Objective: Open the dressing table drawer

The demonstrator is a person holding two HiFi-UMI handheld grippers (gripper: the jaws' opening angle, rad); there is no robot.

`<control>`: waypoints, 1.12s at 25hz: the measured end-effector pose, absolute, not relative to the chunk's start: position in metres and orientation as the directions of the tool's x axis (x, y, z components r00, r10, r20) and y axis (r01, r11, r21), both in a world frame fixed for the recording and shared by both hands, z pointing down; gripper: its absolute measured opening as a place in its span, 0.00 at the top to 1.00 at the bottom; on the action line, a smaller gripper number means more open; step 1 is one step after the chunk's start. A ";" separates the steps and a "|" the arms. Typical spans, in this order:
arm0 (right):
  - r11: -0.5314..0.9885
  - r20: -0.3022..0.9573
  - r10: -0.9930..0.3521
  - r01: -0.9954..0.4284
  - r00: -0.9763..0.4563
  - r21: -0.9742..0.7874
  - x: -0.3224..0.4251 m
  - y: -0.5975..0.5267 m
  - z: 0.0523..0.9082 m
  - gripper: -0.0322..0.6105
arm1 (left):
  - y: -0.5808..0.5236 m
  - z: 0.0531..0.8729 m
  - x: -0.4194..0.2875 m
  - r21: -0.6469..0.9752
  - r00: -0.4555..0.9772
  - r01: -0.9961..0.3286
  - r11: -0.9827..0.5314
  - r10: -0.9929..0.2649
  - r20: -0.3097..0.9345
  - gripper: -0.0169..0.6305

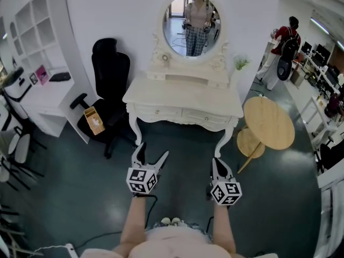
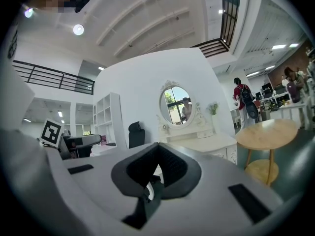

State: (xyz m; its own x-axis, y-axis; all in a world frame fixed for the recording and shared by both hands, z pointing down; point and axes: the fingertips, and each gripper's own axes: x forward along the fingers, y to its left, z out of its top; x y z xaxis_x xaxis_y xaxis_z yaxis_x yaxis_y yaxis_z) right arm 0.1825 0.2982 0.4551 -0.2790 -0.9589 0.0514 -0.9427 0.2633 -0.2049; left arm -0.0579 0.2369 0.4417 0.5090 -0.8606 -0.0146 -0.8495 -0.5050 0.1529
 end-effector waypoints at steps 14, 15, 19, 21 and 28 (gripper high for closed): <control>0.206 0.044 -0.974 -0.950 -0.223 -0.236 0.181 0.292 0.464 0.93 | 0.218 0.458 -0.075 0.135 0.500 -0.861 -0.490 -0.865 0.046 0.32; 0.202 0.042 -0.975 -0.950 -0.218 -0.237 0.180 0.291 0.465 0.93 | 0.216 0.458 -0.078 0.133 0.501 -0.861 -0.492 -0.864 0.045 0.32; 0.198 0.033 -0.977 -0.951 -0.212 -0.239 0.169 0.284 0.466 0.93 | 0.208 0.458 -0.086 0.132 0.512 -0.854 -0.503 -0.858 0.041 0.32; 0.193 0.029 -0.978 -0.952 -0.206 -0.240 0.165 0.283 0.467 0.93 | 0.204 0.462 -0.085 0.127 0.525 -0.847 -0.516 -0.850 0.048 0.32; 0.162 0.046 -0.983 -0.959 -0.178 -0.231 0.173 0.269 0.475 0.93 | 0.181 0.469 -0.081 0.135 0.546 -0.834 -0.535 -0.836 0.060 0.32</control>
State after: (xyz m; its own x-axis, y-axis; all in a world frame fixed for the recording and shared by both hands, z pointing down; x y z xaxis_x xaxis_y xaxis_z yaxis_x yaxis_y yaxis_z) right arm 0.1729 0.2688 0.4755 -0.1776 -0.9830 0.0462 -0.9592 0.1625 -0.2313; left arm -0.0809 0.1815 0.4689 0.5456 -0.8359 0.0601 -0.8342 -0.5348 0.1348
